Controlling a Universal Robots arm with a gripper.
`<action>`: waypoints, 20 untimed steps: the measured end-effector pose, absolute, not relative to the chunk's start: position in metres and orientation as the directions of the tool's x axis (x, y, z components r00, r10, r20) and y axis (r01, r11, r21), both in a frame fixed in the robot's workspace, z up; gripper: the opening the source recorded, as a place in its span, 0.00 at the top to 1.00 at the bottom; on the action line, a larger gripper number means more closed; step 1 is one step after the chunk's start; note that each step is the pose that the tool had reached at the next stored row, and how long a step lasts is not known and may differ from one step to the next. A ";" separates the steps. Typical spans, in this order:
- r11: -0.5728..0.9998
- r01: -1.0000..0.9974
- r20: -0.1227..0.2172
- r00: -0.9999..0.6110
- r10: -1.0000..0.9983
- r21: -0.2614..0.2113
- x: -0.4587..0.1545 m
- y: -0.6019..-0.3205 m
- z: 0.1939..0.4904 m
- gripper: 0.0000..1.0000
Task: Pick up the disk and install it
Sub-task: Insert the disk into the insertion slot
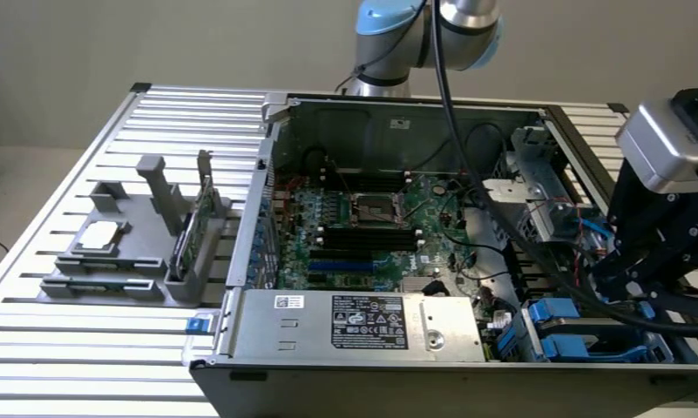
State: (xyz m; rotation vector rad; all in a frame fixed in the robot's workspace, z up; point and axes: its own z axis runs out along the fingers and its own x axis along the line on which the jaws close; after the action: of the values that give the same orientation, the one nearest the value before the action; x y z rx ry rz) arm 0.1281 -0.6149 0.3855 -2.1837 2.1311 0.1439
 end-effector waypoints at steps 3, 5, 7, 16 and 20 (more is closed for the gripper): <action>-0.025 -1.000 -0.128 0.024 -0.992 0.004 0.129 -0.613 0.380 0.75; -0.025 -1.000 -0.128 0.024 -0.991 0.004 0.130 -0.612 0.376 0.75; -0.025 -1.000 -0.128 0.024 -0.992 0.004 0.132 -0.611 0.373 0.75; -0.025 -1.000 -0.127 0.024 -0.992 0.004 0.137 -0.607 0.356 0.75; -0.025 -1.000 -0.128 0.024 -0.992 0.004 0.138 -0.606 0.349 0.75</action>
State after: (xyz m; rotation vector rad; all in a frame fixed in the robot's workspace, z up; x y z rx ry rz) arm 0.1378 -0.6059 0.3491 -2.1840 2.1311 0.1436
